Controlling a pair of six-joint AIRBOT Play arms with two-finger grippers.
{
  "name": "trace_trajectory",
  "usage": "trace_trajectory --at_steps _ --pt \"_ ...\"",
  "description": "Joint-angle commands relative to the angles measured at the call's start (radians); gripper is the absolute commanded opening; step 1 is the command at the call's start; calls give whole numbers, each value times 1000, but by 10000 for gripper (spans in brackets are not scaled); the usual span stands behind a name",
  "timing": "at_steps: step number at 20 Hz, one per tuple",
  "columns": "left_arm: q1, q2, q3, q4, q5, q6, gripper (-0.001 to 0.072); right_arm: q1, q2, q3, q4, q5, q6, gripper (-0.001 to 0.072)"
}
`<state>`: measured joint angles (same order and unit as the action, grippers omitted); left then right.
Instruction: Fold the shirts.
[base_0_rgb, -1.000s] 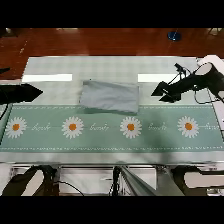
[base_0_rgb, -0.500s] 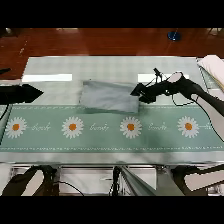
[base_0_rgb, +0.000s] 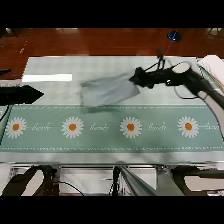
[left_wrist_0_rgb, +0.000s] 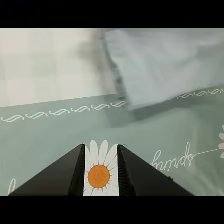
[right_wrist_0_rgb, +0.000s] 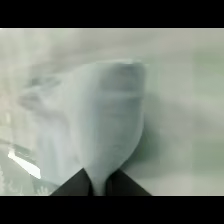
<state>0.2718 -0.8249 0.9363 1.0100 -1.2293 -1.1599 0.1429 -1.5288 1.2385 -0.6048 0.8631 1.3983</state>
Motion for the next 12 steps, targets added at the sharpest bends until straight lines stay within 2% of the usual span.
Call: trace_trajectory --at_steps 1,3,6,9,11,12 --pt "0 1 0 1 -1 0 286 -100 192 95 -311 227 195 23" --pt "0 1 0 1 -1 0 286 -194 282 153 -555 476 322 24" --pt "0 1 0 2 -3 0 285 -358 400 167 -817 758 343 24" --pt "0 1 0 8 -2 0 286 -550 473 167 -1066 916 335 24" --pt "0 1 -1 28 -2 0 286 -694 494 166 -1131 1000 313 24" --pt "0 1 -1 37 -2 0 285 -763 509 166 -1118 999 314 24"
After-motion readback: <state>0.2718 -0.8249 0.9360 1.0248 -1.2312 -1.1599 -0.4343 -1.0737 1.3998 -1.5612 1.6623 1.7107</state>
